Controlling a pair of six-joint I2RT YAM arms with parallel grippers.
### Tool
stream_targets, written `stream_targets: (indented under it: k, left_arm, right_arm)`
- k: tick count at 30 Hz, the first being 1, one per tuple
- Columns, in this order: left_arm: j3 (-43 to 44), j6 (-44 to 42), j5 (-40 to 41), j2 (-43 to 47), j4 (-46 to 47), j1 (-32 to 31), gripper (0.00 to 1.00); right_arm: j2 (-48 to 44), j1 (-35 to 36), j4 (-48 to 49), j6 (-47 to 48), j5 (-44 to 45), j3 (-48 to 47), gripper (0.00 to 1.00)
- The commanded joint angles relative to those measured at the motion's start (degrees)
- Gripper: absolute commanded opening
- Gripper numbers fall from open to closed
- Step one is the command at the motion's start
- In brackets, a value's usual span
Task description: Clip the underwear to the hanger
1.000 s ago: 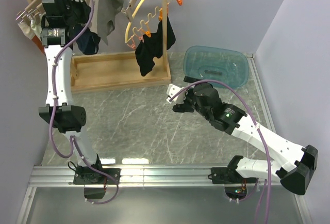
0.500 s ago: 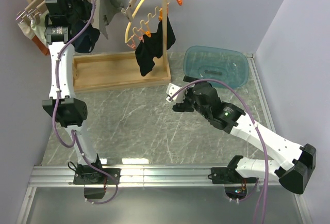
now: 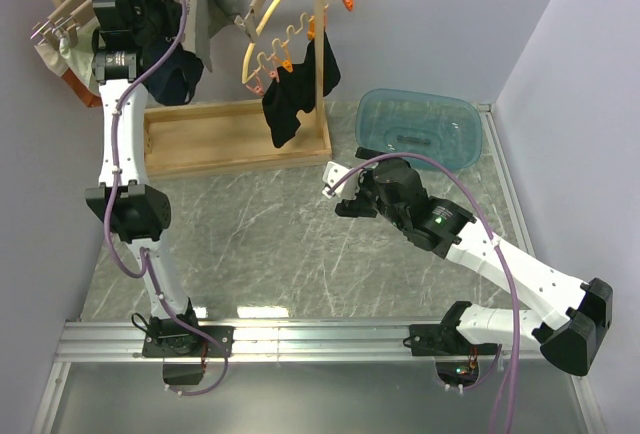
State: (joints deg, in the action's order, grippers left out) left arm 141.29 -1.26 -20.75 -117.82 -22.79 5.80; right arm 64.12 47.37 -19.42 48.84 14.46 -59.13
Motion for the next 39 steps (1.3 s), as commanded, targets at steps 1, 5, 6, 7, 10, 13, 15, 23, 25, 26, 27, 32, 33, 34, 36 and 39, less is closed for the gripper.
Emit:
stream_targets:
  k: [1, 5, 6, 7, 10, 13, 15, 23, 25, 26, 27, 32, 33, 34, 36, 39]
  left_arm:
    - [2.14, 0.82, -0.96, -2.15, 1.6, -0.18, 0.0]
    - [0.74, 3.54, -0.96, -2.24, 2.66, -0.18, 0.0]
    - [0.39, 3.72, -1.04, -1.98, 2.75, -0.09, 0.02]
    - [0.04, 3.8, -1.22, -1.71, 2.83, -0.09, 0.04]
    - [-1.63, 3.98, -2.18, 0.22, 3.19, -0.09, 0.19]
    - [-2.43, 3.98, -2.28, 2.68, 2.92, -0.18, 0.43]
    - [-3.39, 3.98, -2.19, 5.13, 2.92, -0.18, 0.51]
    - [-8.14, 4.6, -0.43, 14.19, 3.8, -0.09, 0.75]
    - [-8.14, 4.68, 0.01, 16.04, 3.98, 0.0, 0.8]
    - [-8.14, 4.68, 0.45, 17.35, 3.89, -0.09, 0.85]
    - [-8.23, 4.68, 0.8, 18.06, 4.15, 0.0, 0.88]
    - [-9.55, 4.42, 2.03, 22.97, 3.28, 0.0, 0.97]
    - [-9.81, 4.25, 2.21, 23.59, 2.58, -0.09, 0.98]
    - [-10.77, 3.64, 2.38, 24.38, 1.96, -0.09, 0.99]
    - [-12.79, 3.19, 3.69, 27.28, 0.64, 0.0, 0.99]
    - [-18.23, 2.05, 6.06, 31.85, -0.85, 0.0, 0.99]
  right_arm:
    - [0.13, -0.44, 0.0, -1.2, 0.22, -2.22, 1.0]
    - [-0.13, -0.53, -0.18, -1.2, 0.22, -1.6, 1.0]
    - [-0.13, -0.62, -0.18, -1.2, 0.31, -1.69, 1.0]
    - [-0.05, -0.7, -0.35, -1.2, 0.31, -1.77, 1.0]
    - [-0.05, -0.79, -0.62, -1.38, 0.22, -2.21, 1.0]
    - [-0.22, -0.79, -0.79, -1.47, 0.22, -2.39, 1.0]
    - [-0.39, -0.88, -0.79, -1.64, 0.31, -2.39, 1.0]
    - [-2.24, -2.55, -1.58, -2.25, -0.31, -2.04, 1.0]
    - [-2.77, -3.25, -2.2, -2.69, -0.66, -2.21, 1.0]
    - [-3.03, -3.6, -2.38, -3.13, -1.01, -2.21, 1.0]
    - [-3.29, -4.04, -2.55, -3.22, -1.19, -2.13, 1.0]
    - [-5.32, -5.71, -2.9, -4.19, -2.24, -0.9, 1.0]
    - [-5.67, -5.89, -3.25, -4.36, -2.42, -0.46, 1.0]
    - [-6.37, -6.41, -3.26, -4.45, -2.59, -0.19, 1.0]
    - [-7.07, -7.03, -3.26, -4.81, -3.03, 0.51, 1.0]
    - [-8.3, -8.52, -4.04, -5.95, -3.65, 1.04, 1.0]
